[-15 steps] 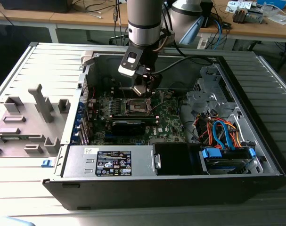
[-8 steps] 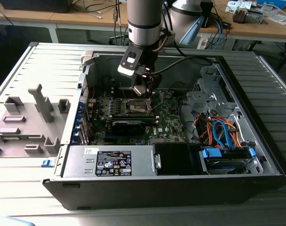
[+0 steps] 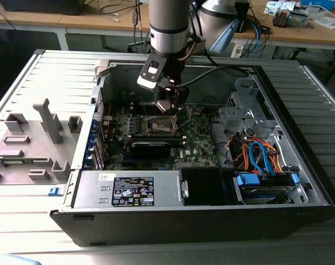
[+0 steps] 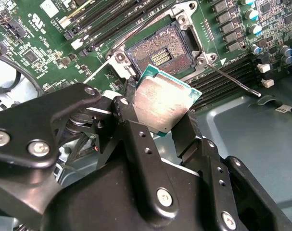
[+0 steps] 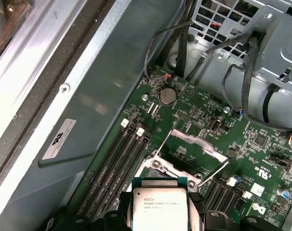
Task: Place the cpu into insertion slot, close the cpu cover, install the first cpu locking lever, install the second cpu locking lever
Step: 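Place the cpu into insertion slot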
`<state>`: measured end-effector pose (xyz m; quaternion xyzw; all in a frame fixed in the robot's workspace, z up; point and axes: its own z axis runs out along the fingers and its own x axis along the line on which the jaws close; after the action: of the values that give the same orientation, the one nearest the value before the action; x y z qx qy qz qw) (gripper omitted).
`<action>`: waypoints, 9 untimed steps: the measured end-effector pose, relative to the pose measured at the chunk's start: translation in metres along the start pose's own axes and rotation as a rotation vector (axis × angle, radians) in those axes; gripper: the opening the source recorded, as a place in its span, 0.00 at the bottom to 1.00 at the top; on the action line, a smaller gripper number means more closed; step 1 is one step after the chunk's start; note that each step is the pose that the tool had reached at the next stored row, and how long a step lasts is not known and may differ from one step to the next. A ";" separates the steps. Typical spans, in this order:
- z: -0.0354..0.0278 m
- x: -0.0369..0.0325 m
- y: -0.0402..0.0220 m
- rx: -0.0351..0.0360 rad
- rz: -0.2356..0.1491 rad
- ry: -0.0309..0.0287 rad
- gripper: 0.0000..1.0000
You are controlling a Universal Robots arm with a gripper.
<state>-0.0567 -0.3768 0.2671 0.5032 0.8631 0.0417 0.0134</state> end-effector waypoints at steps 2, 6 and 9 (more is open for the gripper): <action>0.0000 0.0000 0.0000 -0.0001 0.006 -0.0004 0.55; 0.0001 0.0000 0.0000 -0.0003 0.016 -0.0013 0.55; 0.0001 0.0000 0.0000 -0.0005 0.025 -0.0021 0.55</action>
<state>-0.0567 -0.3768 0.2670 0.5139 0.8567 0.0416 0.0139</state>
